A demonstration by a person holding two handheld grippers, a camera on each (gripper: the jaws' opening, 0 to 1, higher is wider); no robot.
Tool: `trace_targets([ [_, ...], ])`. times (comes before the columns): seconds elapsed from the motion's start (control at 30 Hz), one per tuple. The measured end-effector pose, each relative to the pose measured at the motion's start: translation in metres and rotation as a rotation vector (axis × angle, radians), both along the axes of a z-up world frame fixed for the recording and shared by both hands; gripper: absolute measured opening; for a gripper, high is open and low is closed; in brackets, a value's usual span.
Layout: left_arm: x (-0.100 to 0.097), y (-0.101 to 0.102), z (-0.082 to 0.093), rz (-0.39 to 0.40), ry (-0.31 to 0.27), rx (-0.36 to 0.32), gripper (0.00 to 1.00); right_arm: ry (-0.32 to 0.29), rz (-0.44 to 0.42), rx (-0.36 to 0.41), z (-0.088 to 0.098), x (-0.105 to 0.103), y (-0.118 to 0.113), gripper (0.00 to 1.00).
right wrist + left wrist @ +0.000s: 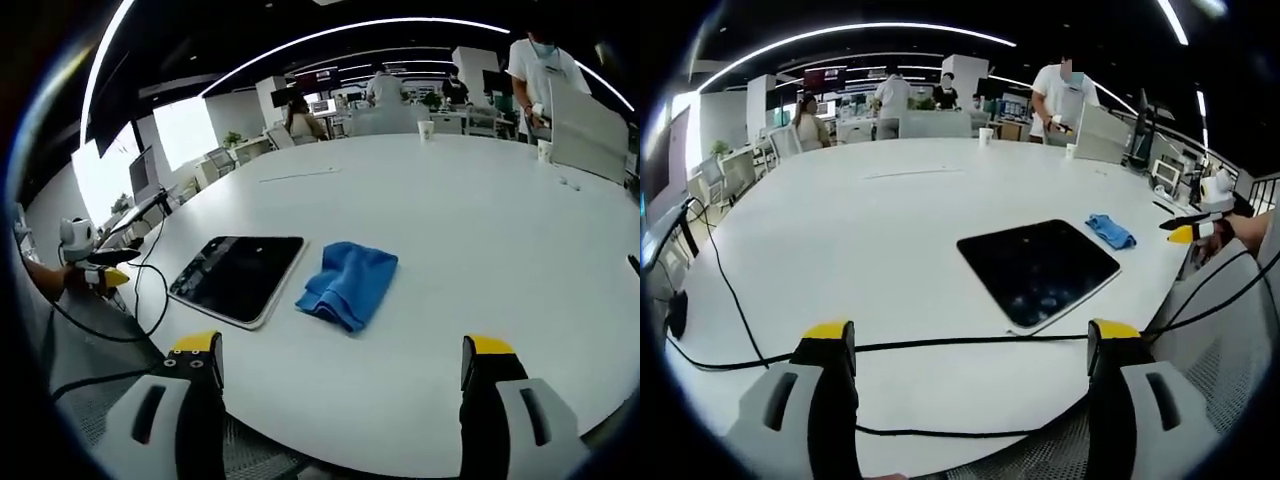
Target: Wipe the mirror surface with the cleaning cloth until all visible marks leave the cleaned area.
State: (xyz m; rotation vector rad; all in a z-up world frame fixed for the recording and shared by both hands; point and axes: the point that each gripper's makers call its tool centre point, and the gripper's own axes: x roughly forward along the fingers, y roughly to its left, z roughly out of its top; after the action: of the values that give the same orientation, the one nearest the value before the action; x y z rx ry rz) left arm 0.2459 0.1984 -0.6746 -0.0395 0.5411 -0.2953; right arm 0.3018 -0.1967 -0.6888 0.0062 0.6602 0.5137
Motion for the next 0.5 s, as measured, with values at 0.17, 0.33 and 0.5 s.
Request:
trace_targets([
  [0.17,-0.0001,-0.0031,0.0,-0.014,0.003,-0.002,0.95,-0.02,-0.014,-0.018,0.0011,0.0066,-0.0051,0.98],
  [0.33,0.0,-0.0045,-0.0004,-0.027,0.002,0.0,0.96,-0.021,-0.016,-0.024,0.0003,0.0055,-0.0067,0.98],
  [0.5,0.0003,0.0007,-0.0004,0.003,-0.002,-0.004,0.96,-0.003,0.009,-0.035,-0.0054,0.0058,-0.0044,0.98],
])
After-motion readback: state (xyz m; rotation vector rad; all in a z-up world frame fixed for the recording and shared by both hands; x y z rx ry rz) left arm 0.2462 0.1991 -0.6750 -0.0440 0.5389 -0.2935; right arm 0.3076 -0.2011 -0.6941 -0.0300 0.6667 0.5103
